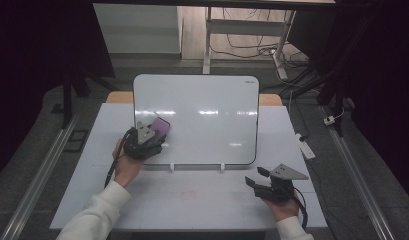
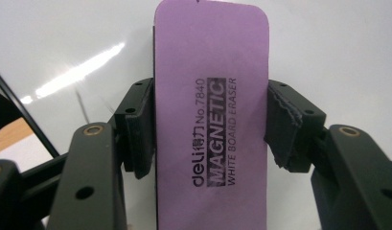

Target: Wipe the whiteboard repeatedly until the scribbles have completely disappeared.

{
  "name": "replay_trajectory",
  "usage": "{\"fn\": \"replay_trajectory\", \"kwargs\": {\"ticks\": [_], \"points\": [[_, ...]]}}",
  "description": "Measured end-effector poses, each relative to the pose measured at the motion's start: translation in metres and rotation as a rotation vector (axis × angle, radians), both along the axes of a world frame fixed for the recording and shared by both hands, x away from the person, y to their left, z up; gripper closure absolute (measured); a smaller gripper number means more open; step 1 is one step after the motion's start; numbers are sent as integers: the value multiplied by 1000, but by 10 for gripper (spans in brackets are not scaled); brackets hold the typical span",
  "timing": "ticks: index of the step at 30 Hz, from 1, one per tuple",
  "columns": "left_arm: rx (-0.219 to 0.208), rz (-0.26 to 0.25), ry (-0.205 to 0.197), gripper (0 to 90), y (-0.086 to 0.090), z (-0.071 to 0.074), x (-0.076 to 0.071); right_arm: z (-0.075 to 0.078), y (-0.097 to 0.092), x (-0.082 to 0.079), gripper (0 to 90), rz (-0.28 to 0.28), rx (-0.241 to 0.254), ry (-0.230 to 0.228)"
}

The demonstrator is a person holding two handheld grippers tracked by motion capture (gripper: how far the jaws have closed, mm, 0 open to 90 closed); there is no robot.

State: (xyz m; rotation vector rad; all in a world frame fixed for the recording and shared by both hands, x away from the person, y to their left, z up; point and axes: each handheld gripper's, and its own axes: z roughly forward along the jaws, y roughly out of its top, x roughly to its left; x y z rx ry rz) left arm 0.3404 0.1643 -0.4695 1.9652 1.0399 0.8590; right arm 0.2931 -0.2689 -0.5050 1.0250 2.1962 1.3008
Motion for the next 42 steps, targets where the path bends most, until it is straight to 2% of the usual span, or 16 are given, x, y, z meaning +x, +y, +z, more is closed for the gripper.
{"fn": "replay_trajectory", "kwargs": {"ticks": [5, 13, 20, 22, 26, 33, 42], "points": [[19, 4, -18, 410, 3, -3, -2, 0, 0, 0, 364, 2, 0, -1], [-73, 76, -50, 410, 26, 14, 12, 0, 0, 0, 364, -2, 0, 2], [-121, 117, -72, 411, 38, 33, 28, 0, 0, 0, 363, -2, -2, 0], [-120, 118, -72, 410, 38, 34, 30, 0, -1, 0, 363, -3, 0, 1], [-124, 120, -74, 410, 36, 32, 26, 0, -1, 0, 363, -3, 0, 0], [-110, 79, -67, 410, 19, 15, 15, -1, 1, 0, 363, 2, -6, 1], [-45, -9, -56, 410, -8, -12, -5, -1, 1, 0, 363, 2, -7, 1]]}}
